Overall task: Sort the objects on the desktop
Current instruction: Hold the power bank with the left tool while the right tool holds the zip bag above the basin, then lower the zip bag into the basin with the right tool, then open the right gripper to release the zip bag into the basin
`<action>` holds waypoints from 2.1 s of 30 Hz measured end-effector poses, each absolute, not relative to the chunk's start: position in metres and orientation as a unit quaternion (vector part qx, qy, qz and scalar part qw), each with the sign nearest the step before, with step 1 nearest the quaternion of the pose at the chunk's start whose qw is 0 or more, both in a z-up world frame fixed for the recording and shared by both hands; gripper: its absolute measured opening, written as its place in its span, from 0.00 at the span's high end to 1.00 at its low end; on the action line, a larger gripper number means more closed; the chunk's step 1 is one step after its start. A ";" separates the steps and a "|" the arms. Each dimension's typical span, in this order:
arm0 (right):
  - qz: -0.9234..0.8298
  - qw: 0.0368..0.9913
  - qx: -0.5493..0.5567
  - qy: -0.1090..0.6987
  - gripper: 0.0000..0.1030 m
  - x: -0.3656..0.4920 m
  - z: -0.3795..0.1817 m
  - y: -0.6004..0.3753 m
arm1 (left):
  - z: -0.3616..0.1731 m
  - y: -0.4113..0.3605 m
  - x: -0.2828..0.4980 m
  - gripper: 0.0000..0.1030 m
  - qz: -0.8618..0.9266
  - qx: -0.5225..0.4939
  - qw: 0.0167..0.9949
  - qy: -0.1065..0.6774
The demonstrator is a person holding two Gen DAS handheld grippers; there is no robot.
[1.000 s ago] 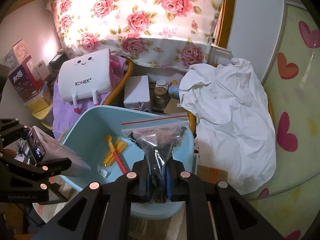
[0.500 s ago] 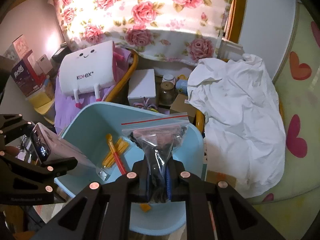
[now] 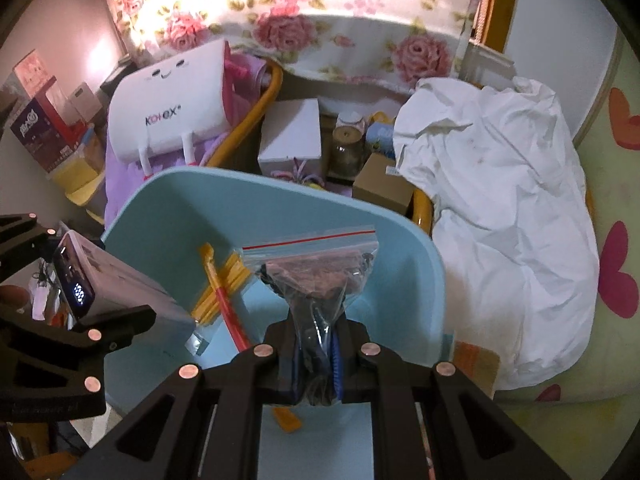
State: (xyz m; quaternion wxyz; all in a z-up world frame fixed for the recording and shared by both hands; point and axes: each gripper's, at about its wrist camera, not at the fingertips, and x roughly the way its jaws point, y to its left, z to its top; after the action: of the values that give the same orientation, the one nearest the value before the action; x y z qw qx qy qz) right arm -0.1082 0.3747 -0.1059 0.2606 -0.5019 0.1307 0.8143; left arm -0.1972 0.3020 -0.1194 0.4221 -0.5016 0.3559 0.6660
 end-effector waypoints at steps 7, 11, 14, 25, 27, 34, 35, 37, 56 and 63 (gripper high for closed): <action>0.801 0.258 -0.522 0.136 0.88 -0.120 -0.133 0.385 | -0.140 0.308 -0.204 0.27 0.659 -0.515 0.414 0.360; 0.795 0.254 -0.534 0.139 0.88 -0.126 -0.146 0.389 | -0.145 0.308 -0.207 0.27 0.658 -0.518 0.413 0.359; 0.789 0.249 -0.544 0.139 0.88 -0.131 -0.156 0.391 | -0.144 0.307 -0.208 0.27 0.660 -0.516 0.412 0.359; 0.757 0.234 -0.592 0.146 0.88 -0.150 -0.198 0.395 | -0.142 0.302 -0.210 0.27 0.659 -0.514 0.415 0.358; 0.749 0.232 -0.603 0.149 0.89 -0.152 -0.206 0.397 | -0.141 0.301 -0.210 0.27 0.660 -0.514 0.415 0.359; 0.722 0.219 -0.632 0.179 0.89 -0.154 -0.227 0.407 | -0.140 0.300 -0.210 0.27 0.660 -0.512 0.415 0.359; 0.718 0.218 -0.636 0.180 0.89 -0.155 -0.229 0.407 | -0.140 0.300 -0.210 0.27 0.660 -0.512 0.416 0.359; 0.712 0.215 -0.643 0.180 0.88 -0.157 -0.233 0.408 | -0.140 0.300 -0.210 0.27 0.660 -0.512 0.416 0.359; 0.679 0.210 -0.678 0.190 0.50 -0.159 -0.250 0.407 | -0.140 0.301 -0.210 0.27 0.658 -0.510 0.417 0.365; 0.696 0.229 -0.655 0.182 0.25 -0.147 -0.226 0.398 | -0.139 0.301 -0.209 0.27 0.657 -0.509 0.419 0.366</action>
State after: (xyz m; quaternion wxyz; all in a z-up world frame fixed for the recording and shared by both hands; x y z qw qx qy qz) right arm -0.1472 0.3981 -0.2255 0.2294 -0.6553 0.1817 0.6964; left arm -0.2092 0.3010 -0.1386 0.4187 -0.5091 0.3656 0.6572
